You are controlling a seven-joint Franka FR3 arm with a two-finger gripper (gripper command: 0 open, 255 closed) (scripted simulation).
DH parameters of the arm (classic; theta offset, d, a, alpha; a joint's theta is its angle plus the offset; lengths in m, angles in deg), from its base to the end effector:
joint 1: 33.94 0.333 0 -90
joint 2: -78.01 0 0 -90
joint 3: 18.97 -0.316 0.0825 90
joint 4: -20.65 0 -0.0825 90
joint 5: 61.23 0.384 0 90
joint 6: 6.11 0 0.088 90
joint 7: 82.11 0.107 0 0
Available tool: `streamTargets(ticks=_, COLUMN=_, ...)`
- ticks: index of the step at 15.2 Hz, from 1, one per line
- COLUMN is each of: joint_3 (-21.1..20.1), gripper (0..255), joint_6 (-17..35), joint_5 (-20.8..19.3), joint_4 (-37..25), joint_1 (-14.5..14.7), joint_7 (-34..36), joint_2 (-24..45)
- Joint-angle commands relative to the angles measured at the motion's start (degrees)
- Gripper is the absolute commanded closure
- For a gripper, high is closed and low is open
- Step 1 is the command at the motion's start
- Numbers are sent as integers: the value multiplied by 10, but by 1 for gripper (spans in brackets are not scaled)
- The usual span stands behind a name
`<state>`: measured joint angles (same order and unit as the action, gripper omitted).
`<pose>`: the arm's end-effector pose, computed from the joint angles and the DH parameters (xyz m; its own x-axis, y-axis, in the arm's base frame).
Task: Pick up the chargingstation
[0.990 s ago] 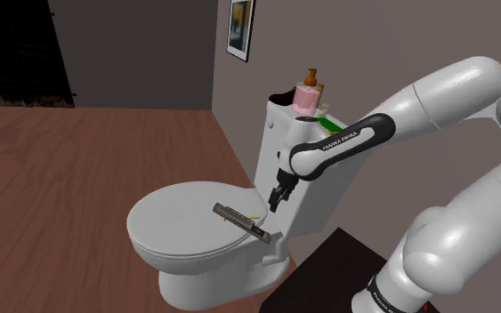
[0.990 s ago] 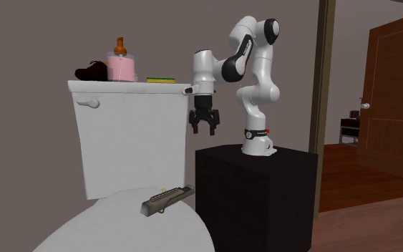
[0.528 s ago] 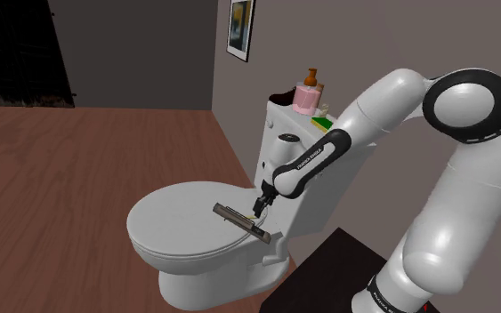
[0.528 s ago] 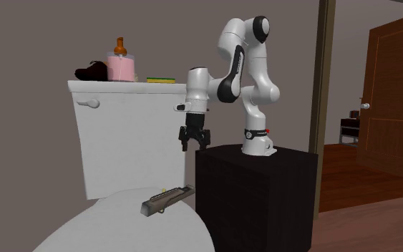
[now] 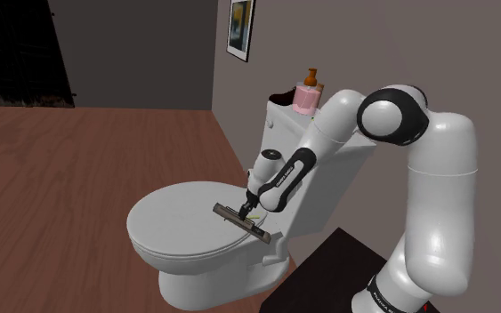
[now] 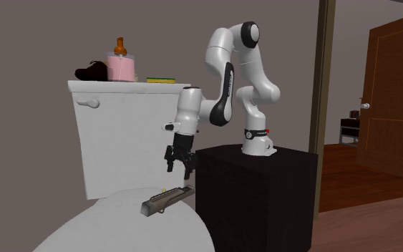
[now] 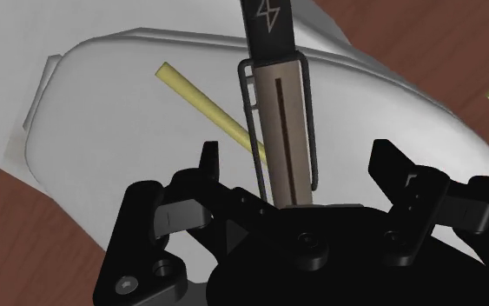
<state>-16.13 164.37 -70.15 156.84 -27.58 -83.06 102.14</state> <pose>0.5147 0.0412 0.1638 0.9570 0.2361 0.1685 0.2264 -0.9711 0.0751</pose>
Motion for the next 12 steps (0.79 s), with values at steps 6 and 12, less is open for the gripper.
streamTargets(ticks=6, joint_3=21, gripper=0, joint_6=51, joint_5=-12, joint_4=-54, joint_1=22, joint_7=15, joint_2=90)
streamTargets(ticks=12, joint_3=24, gripper=255, joint_6=70, joint_5=-12, joint_4=-65, joint_1=25, joint_7=18, joint_2=121)
